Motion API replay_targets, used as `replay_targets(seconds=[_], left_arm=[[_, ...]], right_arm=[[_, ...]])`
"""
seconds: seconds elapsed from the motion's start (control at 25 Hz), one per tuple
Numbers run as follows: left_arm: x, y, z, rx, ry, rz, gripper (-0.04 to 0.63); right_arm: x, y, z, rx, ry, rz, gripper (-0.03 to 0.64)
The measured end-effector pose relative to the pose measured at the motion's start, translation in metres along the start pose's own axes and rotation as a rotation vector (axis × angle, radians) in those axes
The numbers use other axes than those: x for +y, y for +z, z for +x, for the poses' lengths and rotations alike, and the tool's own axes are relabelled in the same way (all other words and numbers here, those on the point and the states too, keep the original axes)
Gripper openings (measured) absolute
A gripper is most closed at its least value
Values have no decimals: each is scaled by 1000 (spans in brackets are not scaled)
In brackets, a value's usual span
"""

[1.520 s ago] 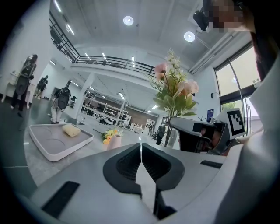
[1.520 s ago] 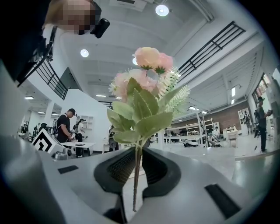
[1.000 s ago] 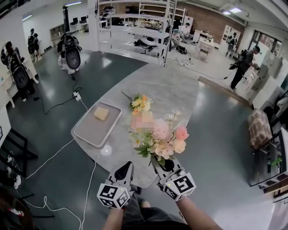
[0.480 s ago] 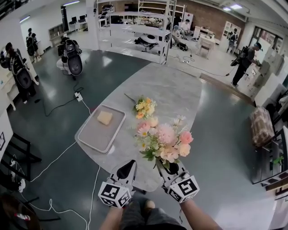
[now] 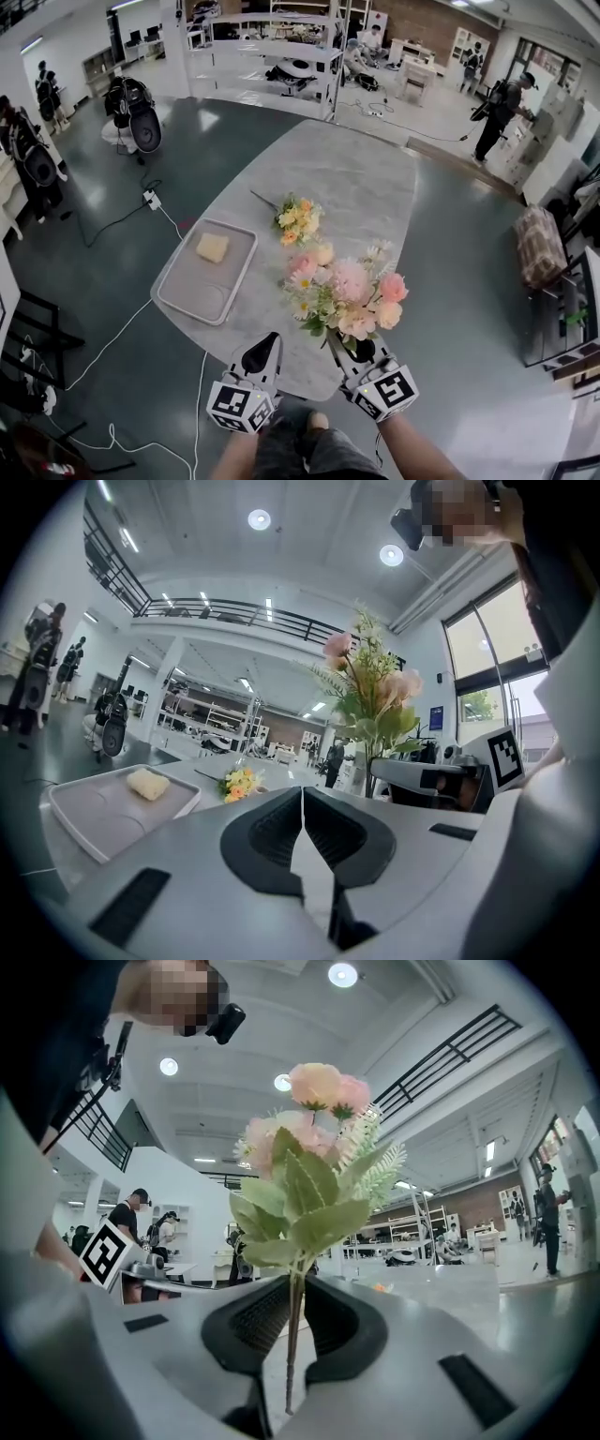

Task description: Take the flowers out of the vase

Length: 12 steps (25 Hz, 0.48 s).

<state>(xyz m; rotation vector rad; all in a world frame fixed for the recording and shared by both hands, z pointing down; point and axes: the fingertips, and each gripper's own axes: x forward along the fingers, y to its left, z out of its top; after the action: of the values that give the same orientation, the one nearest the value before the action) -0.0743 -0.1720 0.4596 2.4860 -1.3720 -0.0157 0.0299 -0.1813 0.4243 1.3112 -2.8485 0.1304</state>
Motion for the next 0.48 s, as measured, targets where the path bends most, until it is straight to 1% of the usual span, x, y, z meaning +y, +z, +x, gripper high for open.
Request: replay_targets(seconds=[0.24,0.48], left_arm=[[-3,-4,0,-2,-8,-17,17],[0,-17,5,9,-13,-50,17]], right_arm=[[-1,-1,-2,10,-15,-2,58],[1,4,-2,-1,-27,-7,58]])
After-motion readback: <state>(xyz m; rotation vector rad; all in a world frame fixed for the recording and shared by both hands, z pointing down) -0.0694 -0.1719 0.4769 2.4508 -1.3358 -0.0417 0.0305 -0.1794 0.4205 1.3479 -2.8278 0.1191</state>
